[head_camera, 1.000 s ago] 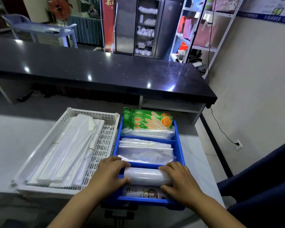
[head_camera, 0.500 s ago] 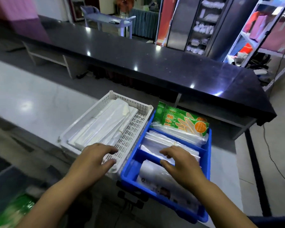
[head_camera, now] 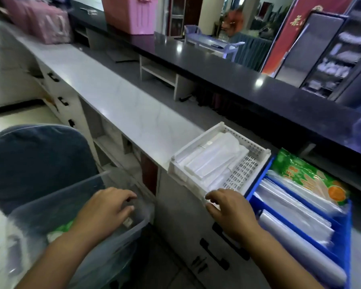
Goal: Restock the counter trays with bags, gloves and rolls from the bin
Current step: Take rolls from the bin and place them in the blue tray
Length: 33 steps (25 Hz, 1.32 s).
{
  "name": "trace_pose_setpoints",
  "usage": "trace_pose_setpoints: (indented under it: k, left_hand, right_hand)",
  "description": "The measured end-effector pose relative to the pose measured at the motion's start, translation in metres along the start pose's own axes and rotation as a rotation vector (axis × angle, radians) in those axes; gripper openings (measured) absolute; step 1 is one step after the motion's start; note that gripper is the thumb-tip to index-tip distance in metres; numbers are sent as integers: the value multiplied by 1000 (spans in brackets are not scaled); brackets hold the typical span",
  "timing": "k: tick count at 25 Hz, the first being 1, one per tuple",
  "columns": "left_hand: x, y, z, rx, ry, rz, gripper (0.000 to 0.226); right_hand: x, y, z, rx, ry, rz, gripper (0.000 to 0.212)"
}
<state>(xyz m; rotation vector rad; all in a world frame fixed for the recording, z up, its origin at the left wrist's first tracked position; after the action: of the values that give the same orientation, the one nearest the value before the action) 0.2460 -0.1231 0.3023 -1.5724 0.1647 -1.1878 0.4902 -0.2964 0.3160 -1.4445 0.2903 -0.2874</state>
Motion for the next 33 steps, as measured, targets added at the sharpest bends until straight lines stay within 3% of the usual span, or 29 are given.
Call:
trace_pose_setpoints:
  k: [8,13,18,27,33]
  left_hand:
    - [-207,-111,-123,32,-288,55,33]
    - [-258,-135,-141,-26,-304,-7,33]
    - [-288,-131,-96,-61,-344,-216,35]
    - [-348,-140,-1,-132,-426,-240,28]
    - [-393,-114,58,-395,-338,-111,30]
  right_hand:
    - [-230,70,32,-103,-52,-8,19]
    - [-315,97,39,-220,-49,51,20]
    - [-332,115,65,-266,24,87,18]
    - [-327,157,150,-420,166,127,20]
    - [-327,193,158,-544,477,210,11]
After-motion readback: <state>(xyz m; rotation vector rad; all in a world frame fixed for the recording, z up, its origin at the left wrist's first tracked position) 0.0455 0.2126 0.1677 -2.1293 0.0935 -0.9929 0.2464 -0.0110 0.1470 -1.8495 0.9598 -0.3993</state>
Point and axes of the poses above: each hand's wrist, its own z-axis towards the middle knuckle, its own y-axis out of the palm, x = y × z, the point moved 1 cm from there along z, towards the middle knuckle, and after that the axes turned 13 degrees about -z, right-handed, at the moved point
